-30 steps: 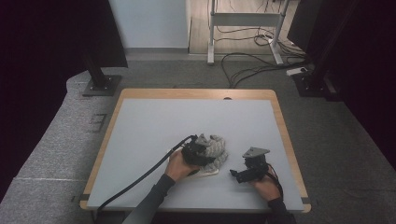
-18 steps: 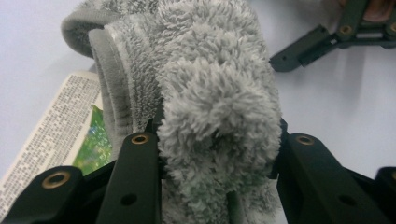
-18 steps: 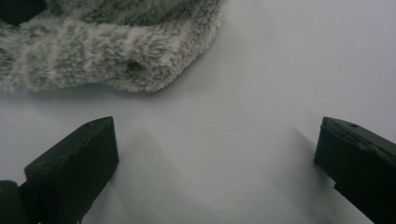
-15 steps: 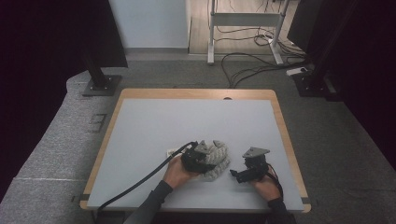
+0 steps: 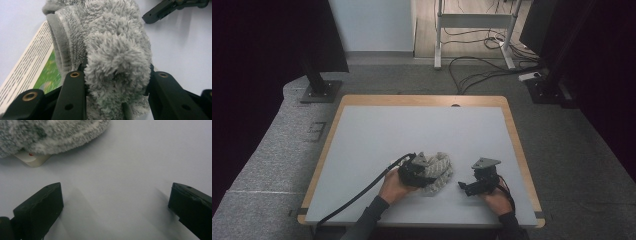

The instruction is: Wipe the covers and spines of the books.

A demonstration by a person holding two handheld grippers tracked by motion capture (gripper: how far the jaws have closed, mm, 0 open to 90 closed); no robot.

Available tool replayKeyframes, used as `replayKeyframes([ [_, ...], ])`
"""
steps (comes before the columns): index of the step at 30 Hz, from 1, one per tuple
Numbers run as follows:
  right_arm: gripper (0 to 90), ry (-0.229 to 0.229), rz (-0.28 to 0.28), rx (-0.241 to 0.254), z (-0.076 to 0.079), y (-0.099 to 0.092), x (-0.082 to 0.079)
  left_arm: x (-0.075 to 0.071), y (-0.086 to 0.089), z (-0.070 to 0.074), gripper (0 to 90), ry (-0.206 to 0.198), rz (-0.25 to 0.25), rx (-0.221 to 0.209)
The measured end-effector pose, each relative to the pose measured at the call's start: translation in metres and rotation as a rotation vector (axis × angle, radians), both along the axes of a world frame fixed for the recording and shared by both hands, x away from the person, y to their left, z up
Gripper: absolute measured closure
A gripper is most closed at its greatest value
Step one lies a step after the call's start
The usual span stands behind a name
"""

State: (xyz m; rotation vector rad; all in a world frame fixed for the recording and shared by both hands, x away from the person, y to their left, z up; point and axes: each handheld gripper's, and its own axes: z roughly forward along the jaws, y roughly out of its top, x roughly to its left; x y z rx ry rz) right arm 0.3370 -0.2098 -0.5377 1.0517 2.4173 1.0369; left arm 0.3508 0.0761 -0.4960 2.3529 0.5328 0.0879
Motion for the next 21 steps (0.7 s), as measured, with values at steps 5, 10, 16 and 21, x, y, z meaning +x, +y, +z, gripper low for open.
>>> replayKeyframes([
  [5, 0.0, 0.000, 0.000, 0.000, 0.000, 0.000, 0.000, -0.003, 0.015, 0.000, 61.5, 0.004, 0.017, -0.005],
  [10, 0.0, 0.000, 0.000, 0.000, 0.000, 0.000, 0.000, -0.007, 0.028, 0.000, 61.4, 0.002, 0.035, -0.005],
  [16, 0.0, -0.001, 0.000, 0.000, 0.000, 0.000, 0.000, -0.011, 0.040, 0.001, 61.4, 0.002, 0.048, -0.004],
  [21, 0.0, -0.001, 0.000, 0.000, 0.000, 0.000, 0.000, -0.015, 0.053, 0.001, 61.3, 0.004, 0.066, -0.006],
])
